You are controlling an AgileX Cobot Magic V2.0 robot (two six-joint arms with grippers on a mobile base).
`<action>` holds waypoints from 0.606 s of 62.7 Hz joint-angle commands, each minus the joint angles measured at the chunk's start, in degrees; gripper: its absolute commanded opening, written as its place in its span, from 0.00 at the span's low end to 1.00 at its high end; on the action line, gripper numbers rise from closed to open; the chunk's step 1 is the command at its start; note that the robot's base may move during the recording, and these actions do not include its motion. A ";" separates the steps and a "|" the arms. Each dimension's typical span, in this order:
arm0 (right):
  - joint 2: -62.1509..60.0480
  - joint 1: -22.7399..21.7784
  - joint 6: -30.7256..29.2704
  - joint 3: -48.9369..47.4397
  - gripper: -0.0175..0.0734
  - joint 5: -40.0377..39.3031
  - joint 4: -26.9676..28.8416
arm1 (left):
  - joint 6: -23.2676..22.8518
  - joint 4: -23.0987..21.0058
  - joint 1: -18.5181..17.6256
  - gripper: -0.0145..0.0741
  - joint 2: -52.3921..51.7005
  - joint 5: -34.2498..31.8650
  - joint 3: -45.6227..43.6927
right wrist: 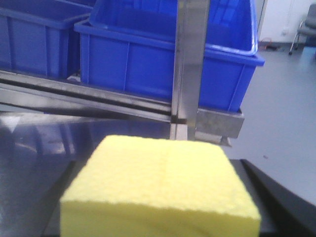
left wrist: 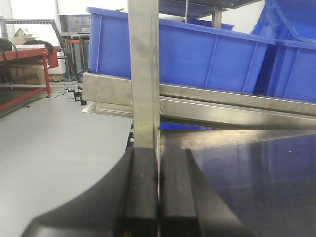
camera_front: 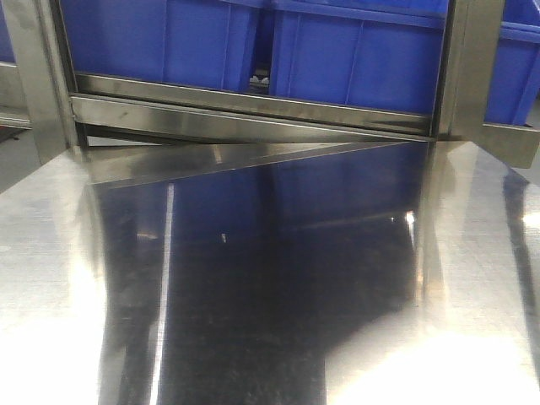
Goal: Place yellow foam block on left shelf second layer
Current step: 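Hold the block in the right gripper and back away from the table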
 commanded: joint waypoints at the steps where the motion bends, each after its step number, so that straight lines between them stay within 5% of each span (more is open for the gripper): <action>1: -0.22 -0.40 -0.60 -1.66 0.74 -5.78 -1.53 | -0.19 -0.32 0.11 0.30 -1.14 -4.62 1.63; 38: -0.16 -0.40 -0.60 -1.66 0.74 -5.58 -1.53 | -0.19 -0.32 0.11 0.30 -1.14 -4.62 1.63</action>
